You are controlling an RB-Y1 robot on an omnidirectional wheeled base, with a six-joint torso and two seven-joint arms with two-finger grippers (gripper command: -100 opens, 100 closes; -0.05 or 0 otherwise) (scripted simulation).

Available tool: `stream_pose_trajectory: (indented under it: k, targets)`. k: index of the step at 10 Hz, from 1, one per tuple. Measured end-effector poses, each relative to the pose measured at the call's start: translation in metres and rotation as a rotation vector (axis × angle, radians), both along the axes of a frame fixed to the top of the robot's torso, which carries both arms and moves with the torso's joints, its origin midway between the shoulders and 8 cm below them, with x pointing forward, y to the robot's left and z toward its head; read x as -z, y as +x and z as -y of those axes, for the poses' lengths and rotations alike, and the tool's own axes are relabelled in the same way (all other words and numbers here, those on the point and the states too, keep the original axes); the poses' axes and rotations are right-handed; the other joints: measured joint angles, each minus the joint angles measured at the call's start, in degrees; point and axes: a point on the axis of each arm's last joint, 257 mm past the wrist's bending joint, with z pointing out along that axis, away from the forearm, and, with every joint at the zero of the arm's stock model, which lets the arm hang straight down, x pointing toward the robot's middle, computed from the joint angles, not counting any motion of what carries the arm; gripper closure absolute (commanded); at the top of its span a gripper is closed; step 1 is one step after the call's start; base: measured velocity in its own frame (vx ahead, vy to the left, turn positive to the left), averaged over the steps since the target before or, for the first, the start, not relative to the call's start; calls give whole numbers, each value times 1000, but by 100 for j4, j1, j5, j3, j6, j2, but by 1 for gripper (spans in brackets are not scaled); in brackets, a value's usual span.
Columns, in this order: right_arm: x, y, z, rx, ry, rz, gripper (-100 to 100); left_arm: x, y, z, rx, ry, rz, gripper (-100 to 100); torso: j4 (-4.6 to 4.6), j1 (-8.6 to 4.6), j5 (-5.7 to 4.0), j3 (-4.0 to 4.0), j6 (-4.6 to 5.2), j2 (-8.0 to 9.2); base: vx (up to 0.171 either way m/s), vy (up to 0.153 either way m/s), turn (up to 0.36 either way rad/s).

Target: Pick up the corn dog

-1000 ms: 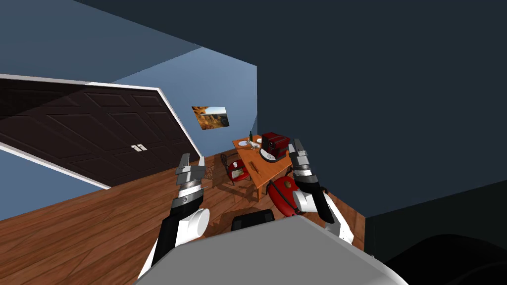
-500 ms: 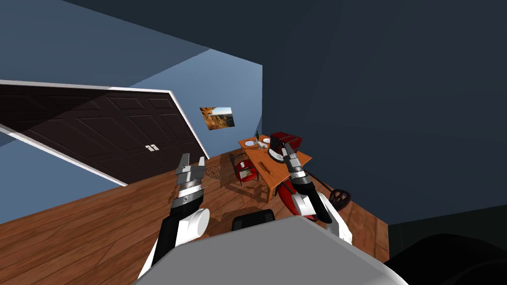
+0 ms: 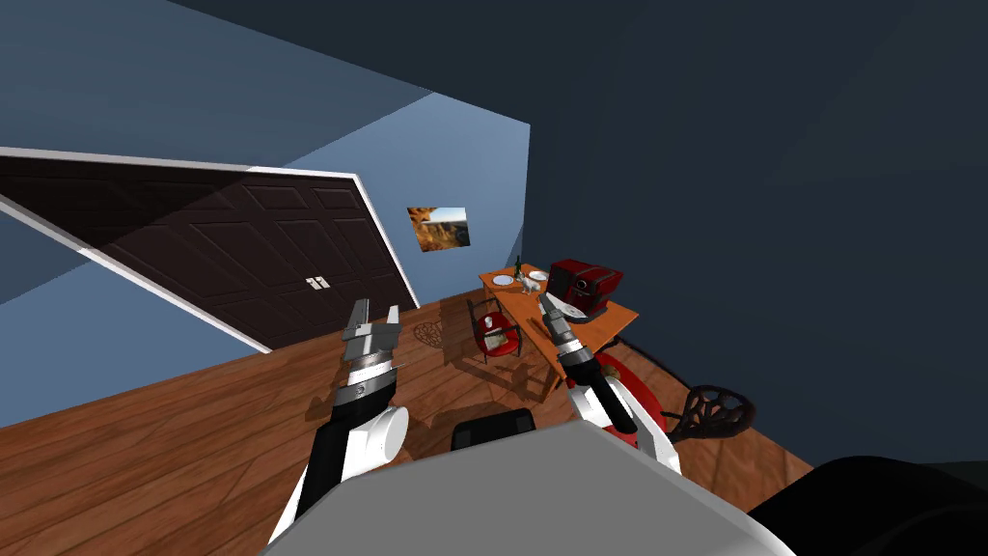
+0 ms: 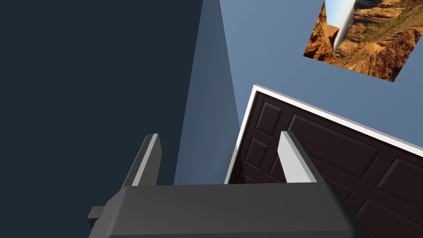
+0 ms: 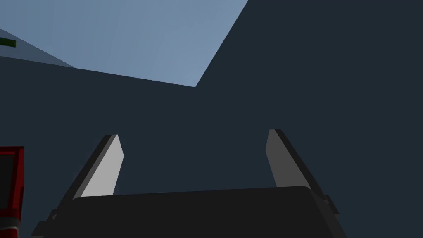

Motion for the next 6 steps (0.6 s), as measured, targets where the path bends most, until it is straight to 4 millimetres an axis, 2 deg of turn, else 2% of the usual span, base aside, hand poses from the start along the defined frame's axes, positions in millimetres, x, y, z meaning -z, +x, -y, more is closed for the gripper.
stream_pose_trajectory:
  k: [1, 3, 4, 5, 6]
  targets:
    - [26, 2, -5, -12, -16, -60, -100, 0, 0, 0, 0, 0, 0, 0, -2, 13, 2, -4, 0, -6, 55, 250, 47]
    - [52, 0, -10, -28, -39, -131, -100, 0, 0, 0, 0, 0, 0, 0, 3, 23, 5, 8, 1, 13, 85, 298, 112]
    - [76, -1, -10, -40, -62, -193, -100, 0, 0, 0, 0, 0, 0, 0, 0, 43, 9, 1, 0, 2, 101, 221, 38]
    - [92, -3, -10, -45, -72, -230, -100, 0, 0, 0, 0, 0, 0, 0, 0, 11, 5, 1, 2, 3, 93, 187, 119]
    - [114, -1, -10, -54, -94, -280, -100, 0, 0, 0, 0, 0, 0, 0, 0, -3, 0, 1, 0, 3, 77, 137, 53]
